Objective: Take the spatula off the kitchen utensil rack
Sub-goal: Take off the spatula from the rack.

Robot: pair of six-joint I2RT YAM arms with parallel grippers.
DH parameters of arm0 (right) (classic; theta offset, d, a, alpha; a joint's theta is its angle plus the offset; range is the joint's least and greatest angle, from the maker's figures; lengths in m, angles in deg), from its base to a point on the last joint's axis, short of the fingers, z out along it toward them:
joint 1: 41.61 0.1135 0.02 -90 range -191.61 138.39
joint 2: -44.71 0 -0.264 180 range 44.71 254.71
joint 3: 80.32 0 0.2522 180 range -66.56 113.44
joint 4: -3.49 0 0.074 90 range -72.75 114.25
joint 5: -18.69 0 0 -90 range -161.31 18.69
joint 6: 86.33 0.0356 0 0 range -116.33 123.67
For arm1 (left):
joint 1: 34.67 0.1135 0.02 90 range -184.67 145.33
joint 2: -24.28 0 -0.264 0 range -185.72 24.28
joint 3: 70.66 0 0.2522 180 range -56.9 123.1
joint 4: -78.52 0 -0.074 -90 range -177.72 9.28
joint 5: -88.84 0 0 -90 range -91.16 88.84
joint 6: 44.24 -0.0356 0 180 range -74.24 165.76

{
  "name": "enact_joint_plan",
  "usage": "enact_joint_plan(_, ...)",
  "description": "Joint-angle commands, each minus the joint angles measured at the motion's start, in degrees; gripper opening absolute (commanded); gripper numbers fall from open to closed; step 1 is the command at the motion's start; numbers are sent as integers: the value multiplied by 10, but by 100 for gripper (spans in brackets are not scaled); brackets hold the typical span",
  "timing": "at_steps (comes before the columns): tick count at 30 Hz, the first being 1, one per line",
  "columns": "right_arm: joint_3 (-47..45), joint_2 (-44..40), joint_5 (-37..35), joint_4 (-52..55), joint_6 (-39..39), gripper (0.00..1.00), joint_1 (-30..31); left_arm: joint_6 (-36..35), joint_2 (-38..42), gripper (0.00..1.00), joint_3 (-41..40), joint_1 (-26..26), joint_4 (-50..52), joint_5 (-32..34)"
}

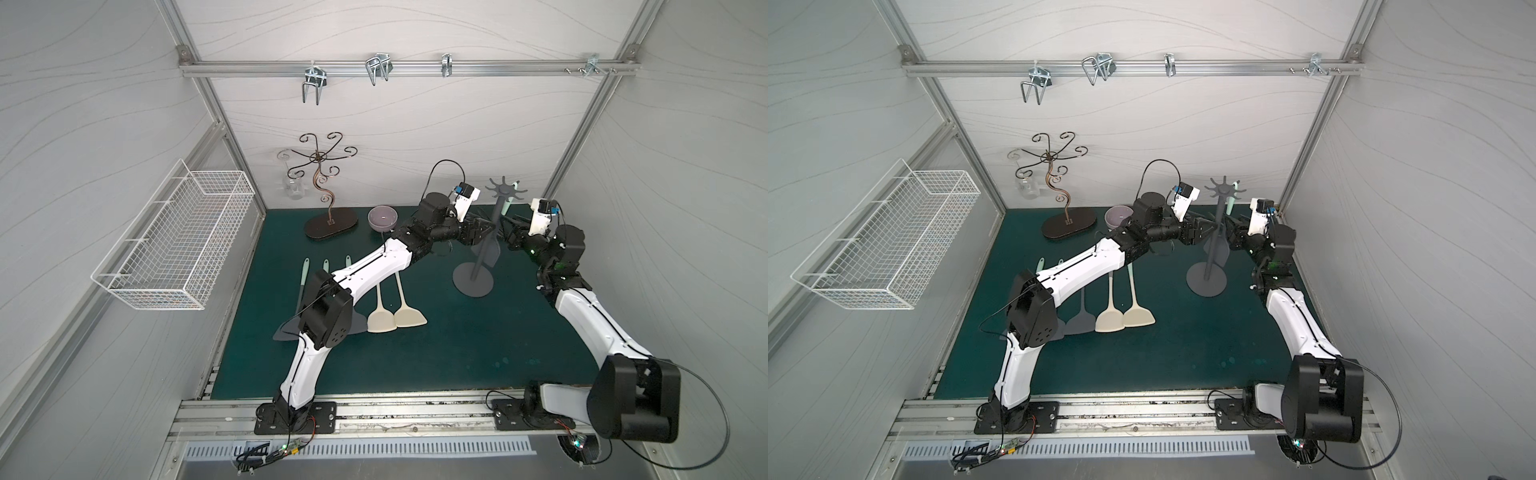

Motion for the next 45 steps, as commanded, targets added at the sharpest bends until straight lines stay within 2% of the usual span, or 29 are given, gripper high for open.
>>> enact_joint_plan(1,29,19,32,-42,-17,49,-4,0,-36,63,51,-3,-38,-11)
enact_joint_plan(5,48,40,51,-34,-40,42,-4,12,-64,63,79,-4,-59,-20)
enact_joint_plan(11,56,47,69,-20,-67,15,-4,22,-101,58,130,-6,-62,-39)
enact_joint_plan(14,54,44,75,-15,-78,6,-4,27,-108,50,135,-8,-69,-44)
enact_joint_plan(16,56,41,80,-12,-85,2,-4,31,-109,40,134,-8,-74,-50)
enact_joint_plan(19,61,37,82,-6,-93,0,-3,35,-107,22,127,-8,-80,-58)
enact_joint_plan(23,75,26,78,17,-112,0,-3,34,-99,7,109,-8,-90,-58)
enact_joint_plan(26,101,15,55,62,-133,0,-3,32,-95,0,102,-7,-90,-57)
enact_joint_plan(29,121,8,10,103,-158,0,-3,33,-97,0,99,-7,-91,-61)
enact_joint_plan(33,120,6,-44,108,-169,0,-3,26,-100,0,95,-7,-91,-63)
enact_joint_plan(40,165,15,-94,153,-134,0,-16,-51,-83,0,90,-6,-61,-47)
enact_joint_plan(45,177,16,-125,158,-121,0,-20,-61,-86,0,99,-1,-69,-44)
